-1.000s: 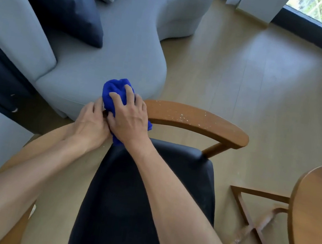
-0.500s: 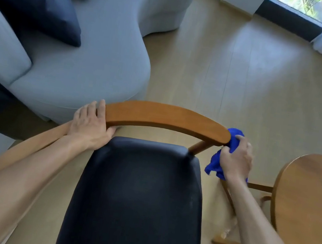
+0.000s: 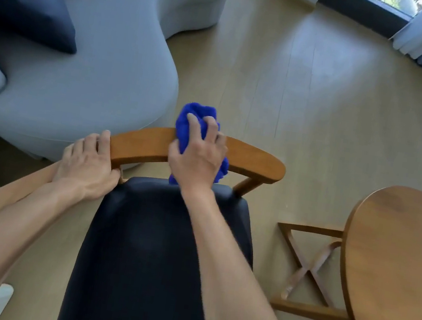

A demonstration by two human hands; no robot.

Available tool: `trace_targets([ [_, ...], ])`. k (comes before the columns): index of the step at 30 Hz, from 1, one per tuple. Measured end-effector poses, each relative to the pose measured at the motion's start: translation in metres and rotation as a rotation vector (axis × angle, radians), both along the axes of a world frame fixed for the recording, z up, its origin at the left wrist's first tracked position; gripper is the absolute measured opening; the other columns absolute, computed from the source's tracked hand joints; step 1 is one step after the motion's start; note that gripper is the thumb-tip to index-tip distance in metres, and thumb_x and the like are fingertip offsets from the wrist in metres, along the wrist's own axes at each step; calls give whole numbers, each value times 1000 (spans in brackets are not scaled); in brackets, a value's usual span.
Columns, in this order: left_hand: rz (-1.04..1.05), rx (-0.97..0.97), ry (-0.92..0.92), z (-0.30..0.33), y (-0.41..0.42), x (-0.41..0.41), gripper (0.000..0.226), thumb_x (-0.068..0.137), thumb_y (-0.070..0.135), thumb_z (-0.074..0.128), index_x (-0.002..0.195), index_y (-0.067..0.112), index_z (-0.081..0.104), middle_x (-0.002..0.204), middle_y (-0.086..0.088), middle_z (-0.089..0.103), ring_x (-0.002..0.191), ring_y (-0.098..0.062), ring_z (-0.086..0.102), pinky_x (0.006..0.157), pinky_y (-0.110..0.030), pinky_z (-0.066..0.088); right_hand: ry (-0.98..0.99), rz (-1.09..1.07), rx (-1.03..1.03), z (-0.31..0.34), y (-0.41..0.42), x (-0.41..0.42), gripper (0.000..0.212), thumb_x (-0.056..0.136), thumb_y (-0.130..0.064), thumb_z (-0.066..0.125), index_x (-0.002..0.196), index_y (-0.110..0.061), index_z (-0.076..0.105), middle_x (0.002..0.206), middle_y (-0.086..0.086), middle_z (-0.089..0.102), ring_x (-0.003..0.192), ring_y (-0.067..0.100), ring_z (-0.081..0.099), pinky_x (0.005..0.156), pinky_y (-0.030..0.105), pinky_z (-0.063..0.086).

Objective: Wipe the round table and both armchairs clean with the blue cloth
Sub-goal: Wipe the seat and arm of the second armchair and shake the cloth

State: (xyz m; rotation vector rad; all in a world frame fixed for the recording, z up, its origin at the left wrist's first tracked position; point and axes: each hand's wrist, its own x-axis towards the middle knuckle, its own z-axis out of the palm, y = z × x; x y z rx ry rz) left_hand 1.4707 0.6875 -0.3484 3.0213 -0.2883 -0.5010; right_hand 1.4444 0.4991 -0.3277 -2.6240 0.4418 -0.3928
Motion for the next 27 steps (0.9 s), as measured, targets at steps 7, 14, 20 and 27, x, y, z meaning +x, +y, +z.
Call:
trace_targets([
  [7,37,-22,-4,-6,3,4,63,80,32,62,131,5,36,129,-23,45,118,-42,42,100,-52,31,-3,361,-211,-14,59,22,39,86,-42,56,122,-29,59,140,3,45,118,32,46,101,51,30],
  [14,-5,17,9,-4,5,3,75,85,34,55,143,10,13,138,-20,35,124,-39,37,107,-50,27,-63,-23,-76,-6,-127,-35,36,86,-18,63,121,-12,59,132,12,47,113,29,53,92,40,47],
  [20,-12,20,-19,-2,2,0,73,87,33,52,142,9,12,139,-19,32,126,-37,35,109,-46,25,-124,-404,7,-11,-108,-37,34,87,-17,61,120,-10,59,130,13,49,109,33,53,92,44,45],
  [27,-18,100,4,-2,0,2,60,86,31,50,136,4,31,127,-20,42,117,-37,41,100,-44,32,-148,327,14,-17,87,2,31,76,-5,62,105,-9,71,124,16,61,92,39,56,81,48,43],
])
